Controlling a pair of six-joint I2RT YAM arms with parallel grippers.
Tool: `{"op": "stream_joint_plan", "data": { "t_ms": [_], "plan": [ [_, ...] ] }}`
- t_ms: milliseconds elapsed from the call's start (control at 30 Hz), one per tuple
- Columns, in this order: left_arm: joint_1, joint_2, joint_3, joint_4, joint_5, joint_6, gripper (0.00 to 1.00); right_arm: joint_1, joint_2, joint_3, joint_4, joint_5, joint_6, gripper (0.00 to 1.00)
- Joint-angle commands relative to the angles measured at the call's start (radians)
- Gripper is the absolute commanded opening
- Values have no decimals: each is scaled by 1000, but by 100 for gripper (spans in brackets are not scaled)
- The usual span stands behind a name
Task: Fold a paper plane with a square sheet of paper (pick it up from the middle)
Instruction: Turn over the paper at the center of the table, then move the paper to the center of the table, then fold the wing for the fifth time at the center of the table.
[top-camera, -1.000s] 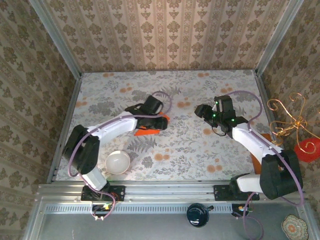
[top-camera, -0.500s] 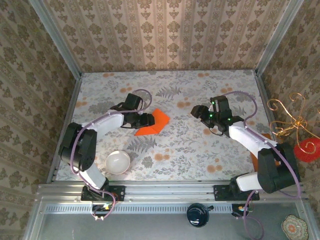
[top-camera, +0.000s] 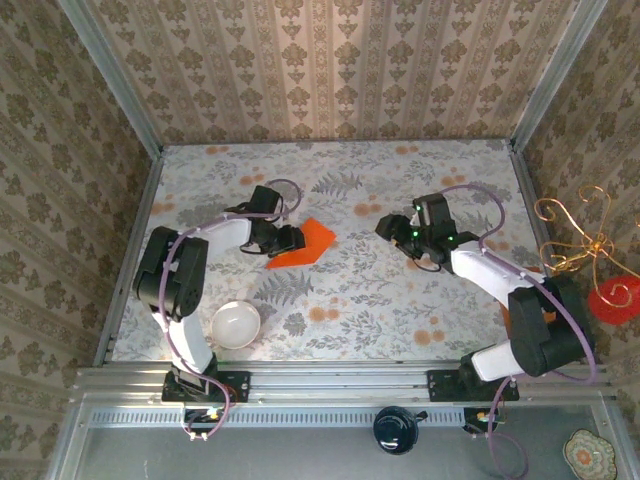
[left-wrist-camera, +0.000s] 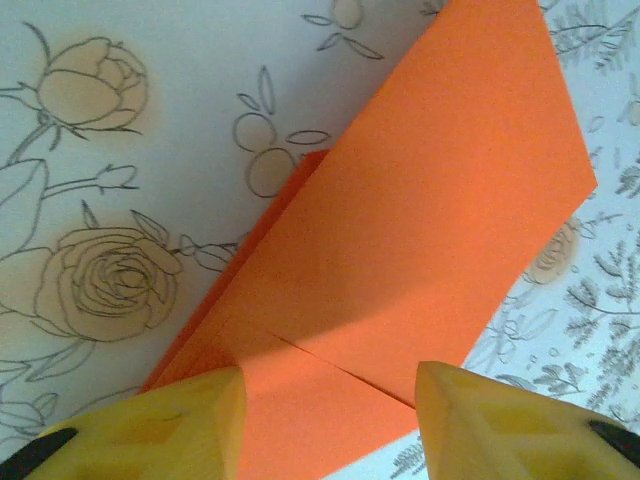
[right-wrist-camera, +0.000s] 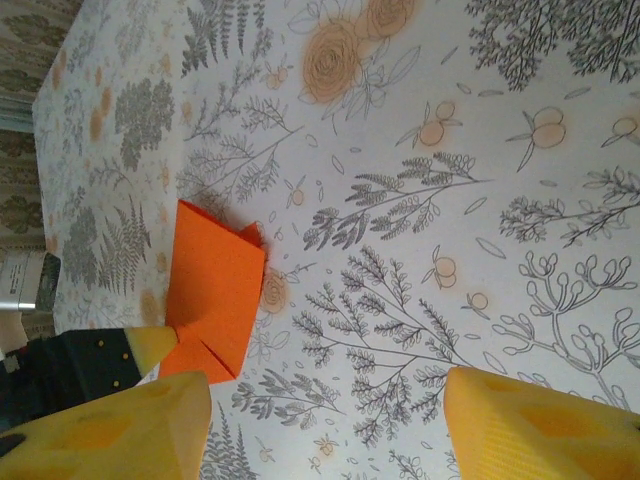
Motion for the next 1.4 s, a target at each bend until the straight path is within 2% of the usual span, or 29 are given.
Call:
{"op": "stream_joint_plan", "data": {
  "t_ms": [0,167,300,467,600,867,1367],
  "plan": [
    [0,25,19,-3,13,-48,48,26,30,14,11,-8,30,65],
    [-21,47,-4,-4,36,-167,43,94,80,42,-25,7,63,63],
    [-75,68,-11,-1,54,-299,39,165,132,51,-3,12,138,61],
    [-98,59,-93,159,113,-499,37,245,185,50,59,24,244,54],
    [-101,31,-156,256,131,-584,37,280,212,51,76,50,292,53],
    [-89,17,-193,289,148,-605,36,295,278,78,105,23,306,44],
    [-90,-75,-109,183,128,-496,37,293,327,129,105,5,280,43]
  ]
}}
